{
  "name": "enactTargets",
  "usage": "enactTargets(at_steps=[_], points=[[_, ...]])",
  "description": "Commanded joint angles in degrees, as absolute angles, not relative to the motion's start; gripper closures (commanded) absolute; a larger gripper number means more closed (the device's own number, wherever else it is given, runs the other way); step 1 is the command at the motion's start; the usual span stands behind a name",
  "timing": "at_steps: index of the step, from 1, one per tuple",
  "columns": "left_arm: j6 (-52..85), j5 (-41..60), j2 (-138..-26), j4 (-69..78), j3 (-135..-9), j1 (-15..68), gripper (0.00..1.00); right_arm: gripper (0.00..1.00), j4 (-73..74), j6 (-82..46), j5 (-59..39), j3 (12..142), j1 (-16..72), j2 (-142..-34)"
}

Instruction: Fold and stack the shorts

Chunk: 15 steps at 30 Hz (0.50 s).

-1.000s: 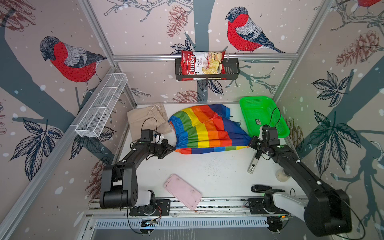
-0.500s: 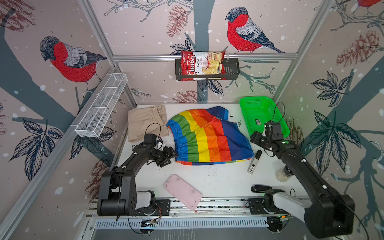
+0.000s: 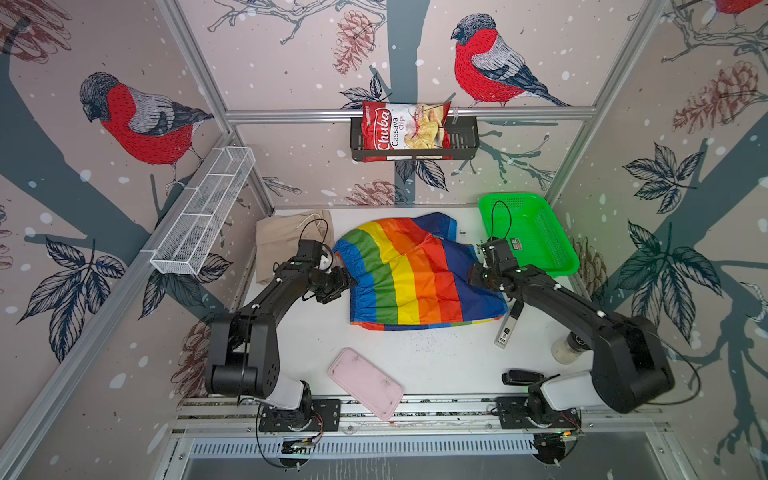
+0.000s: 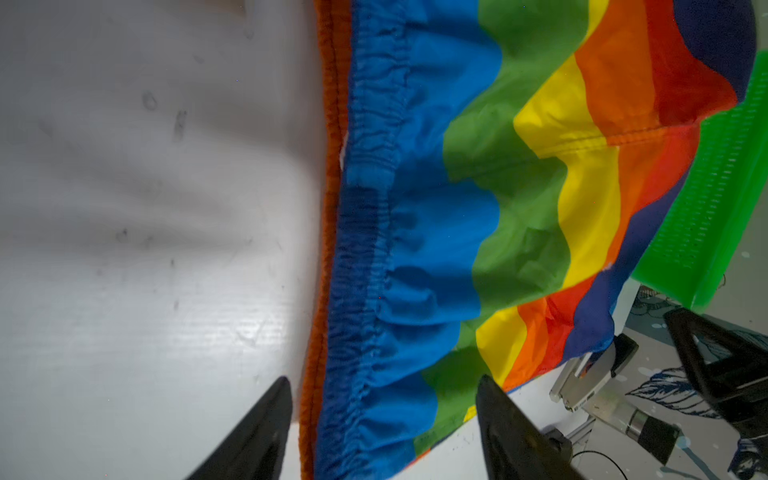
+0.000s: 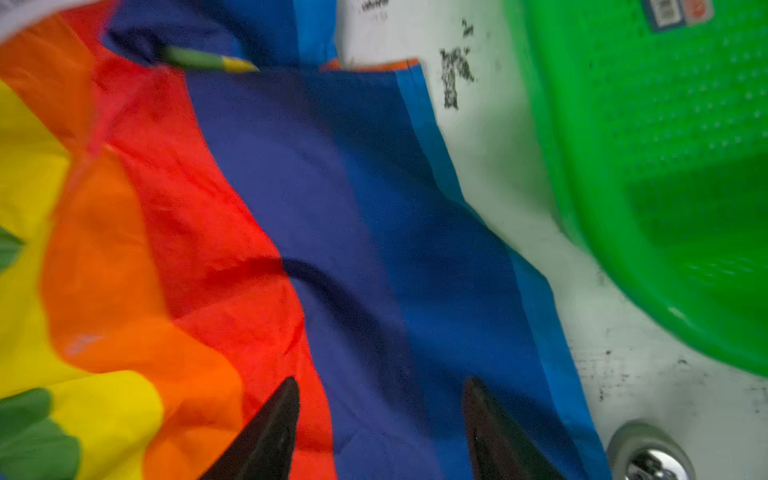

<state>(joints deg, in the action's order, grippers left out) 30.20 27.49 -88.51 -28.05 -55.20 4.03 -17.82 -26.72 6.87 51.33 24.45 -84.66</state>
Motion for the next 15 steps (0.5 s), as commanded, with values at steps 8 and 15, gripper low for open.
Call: enactTargets(at_steps=[8,15], points=[[32.6,21.1,-98.5,-23.3,-64.9,4.3,0.27,0.37,-11.7,-32.0,7.7,42.0,29.6,-91.5],[34.8,14.9,-103.6,-23.9,-71.8,4.3,0.25,0.39,-15.8,-33.5,8.8,38.5,29.0,-89.2]])
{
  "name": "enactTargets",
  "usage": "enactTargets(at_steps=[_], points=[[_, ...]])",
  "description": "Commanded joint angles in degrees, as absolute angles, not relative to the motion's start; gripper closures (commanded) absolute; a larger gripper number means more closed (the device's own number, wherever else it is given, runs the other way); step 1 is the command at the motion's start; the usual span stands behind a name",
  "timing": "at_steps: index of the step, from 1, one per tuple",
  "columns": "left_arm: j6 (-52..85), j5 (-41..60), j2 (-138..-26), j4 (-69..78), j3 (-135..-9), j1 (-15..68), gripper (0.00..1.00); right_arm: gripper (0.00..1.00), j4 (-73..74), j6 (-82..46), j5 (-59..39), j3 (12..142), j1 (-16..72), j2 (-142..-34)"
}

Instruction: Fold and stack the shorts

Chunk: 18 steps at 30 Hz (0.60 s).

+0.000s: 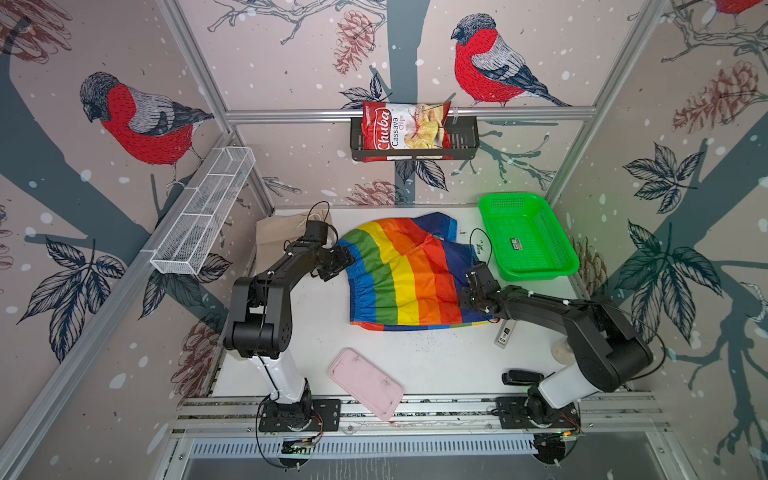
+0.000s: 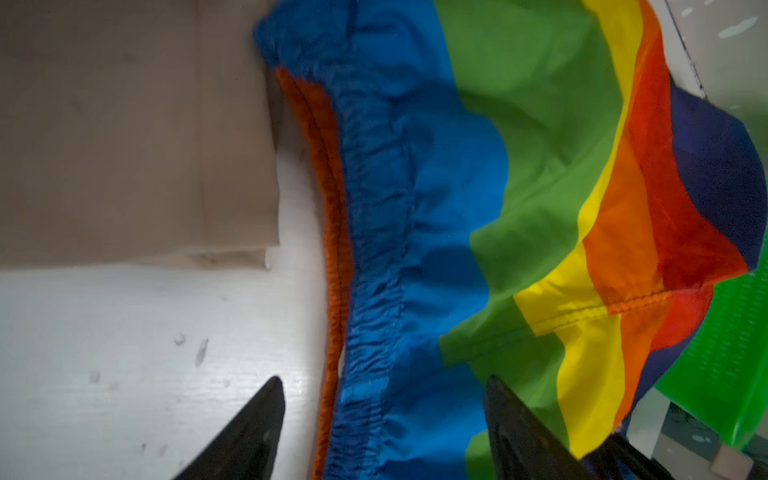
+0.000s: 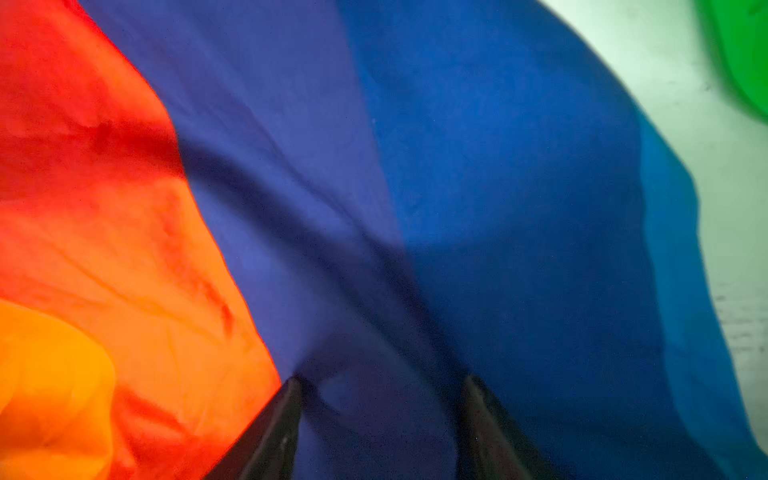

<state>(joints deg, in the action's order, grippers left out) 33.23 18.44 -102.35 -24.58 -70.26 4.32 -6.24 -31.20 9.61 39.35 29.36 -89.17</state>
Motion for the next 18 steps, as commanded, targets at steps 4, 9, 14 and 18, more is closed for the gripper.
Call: enactTargets(at_steps=[4,9,14,18], points=[[35.5,13.4,-108.3,-23.9,-76.9,5.1,0.25,0.4,-18.5,-31.4,7.0,43.4,28.9,-86.2],[35.5,8.8,-112.8,-25.1,-81.1,6.6,0.24,0.32,-20.6,-27.0,7.1,57.1,27.7,-87.9],[35.3,6.2,-115.9,-25.9,-84.0,7.9,0.24,0.23,-20.2,-24.2,5.9,71.2,24.9,-96.7],[35.0,6.0,-117.5,-25.6,-85.1,8.9,0.31,0.25,-20.4,-23.0,3.8,80.3,25.8,-104.1]])
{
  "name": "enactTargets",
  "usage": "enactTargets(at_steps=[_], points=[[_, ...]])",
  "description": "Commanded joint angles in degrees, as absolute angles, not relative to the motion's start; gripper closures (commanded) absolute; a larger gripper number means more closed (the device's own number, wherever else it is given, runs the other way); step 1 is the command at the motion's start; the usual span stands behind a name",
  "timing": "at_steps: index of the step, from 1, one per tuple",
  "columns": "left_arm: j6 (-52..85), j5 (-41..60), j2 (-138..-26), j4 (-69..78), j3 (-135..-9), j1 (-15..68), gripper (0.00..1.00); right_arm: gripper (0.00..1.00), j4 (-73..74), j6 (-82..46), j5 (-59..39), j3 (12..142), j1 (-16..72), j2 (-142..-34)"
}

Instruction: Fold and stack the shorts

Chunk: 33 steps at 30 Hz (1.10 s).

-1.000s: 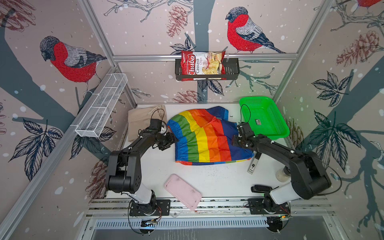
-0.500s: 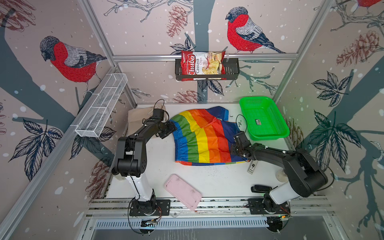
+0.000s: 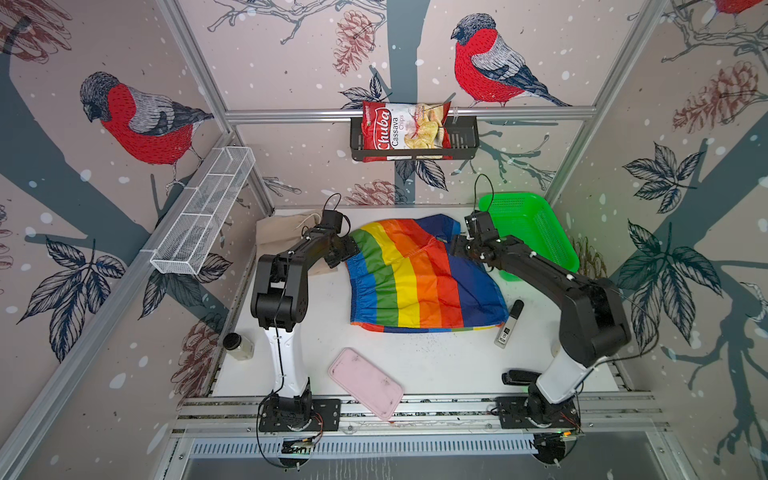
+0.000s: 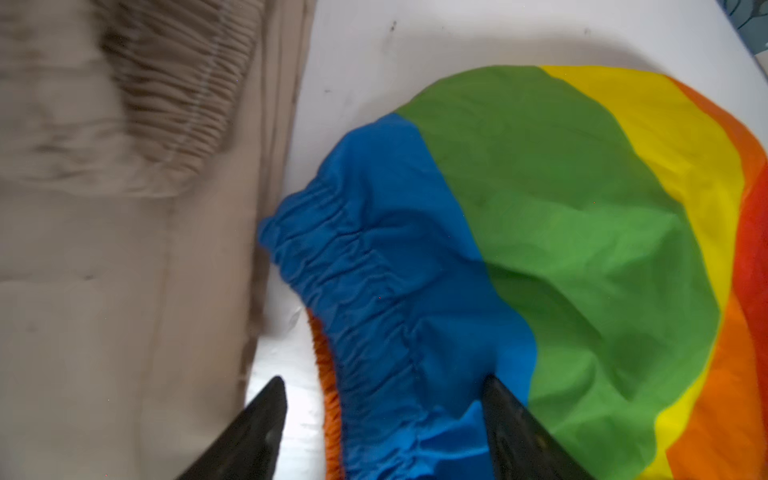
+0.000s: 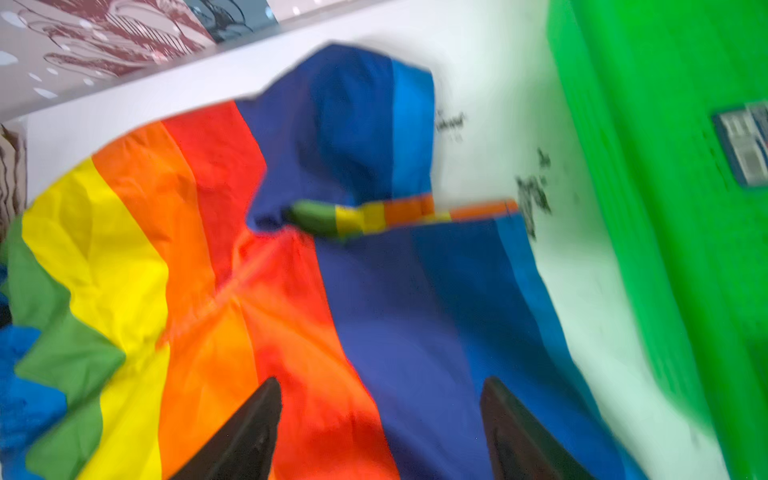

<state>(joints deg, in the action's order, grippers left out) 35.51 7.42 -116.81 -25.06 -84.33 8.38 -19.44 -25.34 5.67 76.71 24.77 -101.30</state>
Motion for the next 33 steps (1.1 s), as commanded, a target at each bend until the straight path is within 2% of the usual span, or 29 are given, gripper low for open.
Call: enactTargets(at_steps=[1,4,7,9,12,13,16,19,20,29,30,32,33], points=[[35.1,6.3,-117.9,-25.3,-85.5,9.0,0.34,0.25,-20.3,-21.8,5.0,82.3,26.6,-106.1],[35.3,6.7,-119.9,-25.6,-87.6,9.3,0.36,0.25,-21.6,-20.0,5.9,88.8,25.8,-112.4],[35.3,6.9,-122.0,-25.8,-90.3,9.8,0.41,0.24,-20.6,-20.8,1.5,93.6,22.2,-117.4],[35.3,6.9,-123.4,-26.2,-92.4,10.2,0.49,0.24,-20.5,-21.4,-1.7,97.1,20.3,-121.2],[35.1,6.6,-125.8,-27.3,-96.0,10.4,0.74,0.29,-22.0,-21.2,-4.2,101.7,19.5,-127.1],[35.0,6.7,-126.7,-28.1,-97.5,10.4,0.82,0.34,-22.7,-21.1,-4.8,102.3,19.8,-128.5],[34.3,6.1,-128.7,-30.0,-101.0,10.4,0.99,0.6,-19.8,-21.4,-5.7,96.9,20.6,-128.2],[33.8,5.1,-129.7,-31.2,-102.8,10.4,1.0,0.96,-16.4,-22.6,-6.0,89.0,21.1,-125.3],[33.7,4.8,-129.8,-31.5,-103.1,10.3,1.0,1.0,-15.6,-22.9,-5.6,86.5,21.2,-124.2],[33.9,3.9,-127.5,-31.7,-102.3,7.6,1.0,0.98,-8.9,-26.2,2.8,59.0,26.8,-109.6],[33.8,3.8,-127.1,-31.8,-102.1,7.4,1.0,0.87,-8.4,-26.8,2.9,56.6,26.9,-108.1],[33.6,3.3,-126.6,-31.9,-102.0,7.3,1.0,0.56,-7.7,-26.7,3.1,54.1,26.4,-104.6],[33.7,3.2,-126.4,-31.9,-101.8,7.4,1.0,0.45,-8.4,-26.4,3.0,54.1,25.7,-102.6]])
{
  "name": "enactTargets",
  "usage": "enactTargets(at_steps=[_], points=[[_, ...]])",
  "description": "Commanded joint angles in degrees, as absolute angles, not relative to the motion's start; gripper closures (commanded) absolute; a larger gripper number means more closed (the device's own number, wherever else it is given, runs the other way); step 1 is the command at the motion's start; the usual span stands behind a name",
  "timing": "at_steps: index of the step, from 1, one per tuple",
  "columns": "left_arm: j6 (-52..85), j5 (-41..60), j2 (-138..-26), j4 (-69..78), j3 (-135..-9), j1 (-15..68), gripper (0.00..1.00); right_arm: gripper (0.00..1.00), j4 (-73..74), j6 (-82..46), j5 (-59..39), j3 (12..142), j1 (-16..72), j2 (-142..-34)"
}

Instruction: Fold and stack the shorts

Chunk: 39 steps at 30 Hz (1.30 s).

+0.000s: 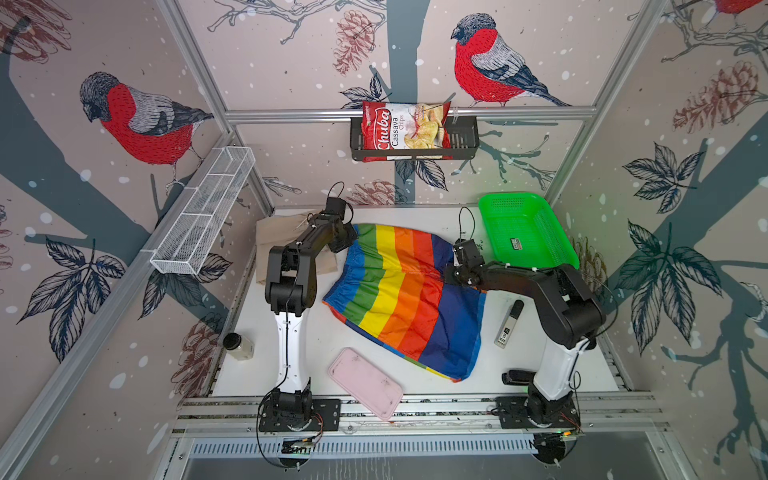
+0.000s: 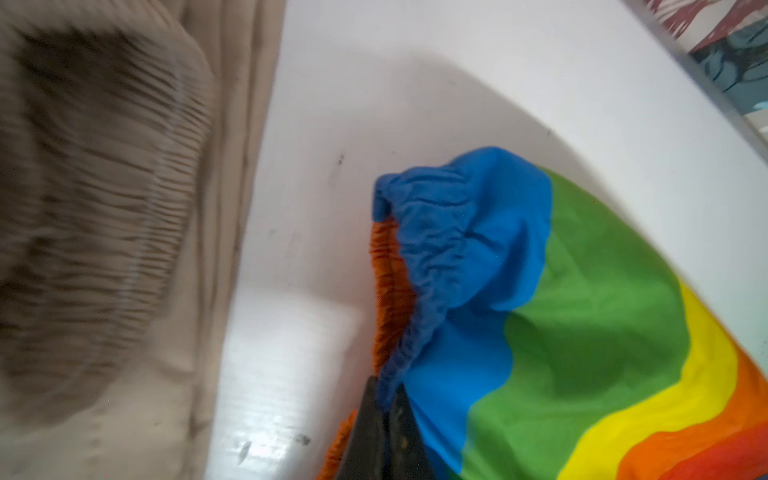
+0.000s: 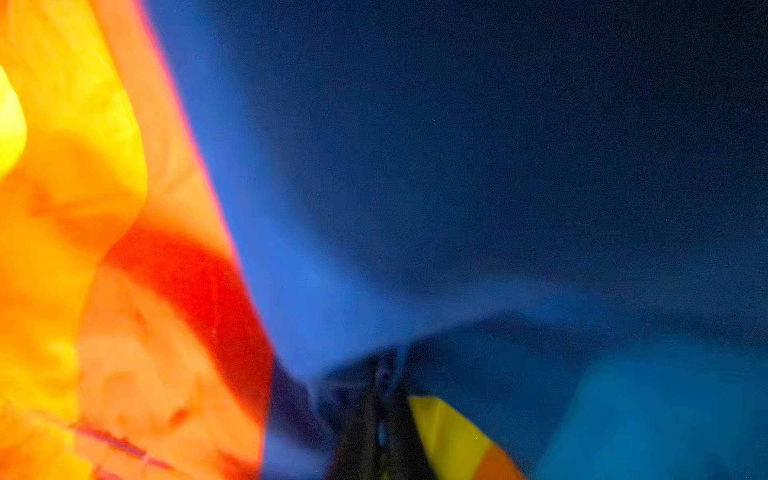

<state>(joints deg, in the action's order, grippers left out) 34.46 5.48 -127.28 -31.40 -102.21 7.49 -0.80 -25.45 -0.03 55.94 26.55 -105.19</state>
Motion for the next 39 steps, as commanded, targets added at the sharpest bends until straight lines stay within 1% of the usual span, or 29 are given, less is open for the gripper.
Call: enactTargets(at_steps=[1,5,8,12,16,21,27,29,30,32,33,34,36,39], points=[[33.5,3.2,-126.1,-31.8,-101.5,7.4,1.0,0.38,-9.5,-25.8,3.1,54.9,24.8,-100.7],[33.1,2.7,-124.9,-31.5,-99.9,7.5,1.0,0.25,-12.0,-23.8,1.4,60.6,20.5,-94.9],[32.7,2.5,-124.2,-31.5,-99.3,7.6,1.0,0.22,-12.8,-22.1,0.7,67.2,18.0,-95.8],[32.0,2.2,-123.7,-31.8,-99.4,7.8,1.0,0.22,-15.0,-20.7,-0.2,76.9,15.6,-104.0],[31.5,2.3,-123.7,-32.2,-99.7,7.9,1.0,0.24,-17.7,-20.8,-5.0,84.8,13.7,-113.6],[31.4,2.6,-124.6,-32.2,-100.1,7.9,1.0,0.25,-17.8,-22.3,-12.8,88.9,13.4,-119.9],[31.6,3.5,-125.4,-32.2,-100.9,7.9,1.0,0.26,-11.9,-26.8,-23.4,87.8,14.6,-122.1],[31.9,4.2,-125.5,-31.9,-100.9,7.9,1.0,0.33,-11.6,-27.5,-26.4,89.5,15.7,-123.5],[32.0,4.5,-125.5,-31.9,-100.9,8.0,1.0,0.43,-11.6,-27.6,-27.8,90.6,16.3,-124.2],[32.0,4.7,-125.4,-31.8,-100.8,8.0,1.0,0.69,-11.3,-28.0,-29.8,92.4,17.3,-124.8],[32.0,4.7,-125.3,-31.8,-100.7,8.1,1.0,0.86,-10.9,-28.3,-30.5,93.2,17.5,-124.7],[32.0,4.8,-125.2,-31.8,-100.6,7.9,1.0,0.99,-10.5,-28.8,-30.8,94.0,17.6,-124.3],[32.0,4.9,-124.7,-31.7,-100.6,8.0,1.0,1.0,-10.4,-28.8,-30.3,95.7,17.4,-122.8],[32.0,4.8,-123.7,-31.8,-100.5,8.0,1.0,1.0,-10.9,-27.4,-26.5,97.8,16.6,-118.8]])
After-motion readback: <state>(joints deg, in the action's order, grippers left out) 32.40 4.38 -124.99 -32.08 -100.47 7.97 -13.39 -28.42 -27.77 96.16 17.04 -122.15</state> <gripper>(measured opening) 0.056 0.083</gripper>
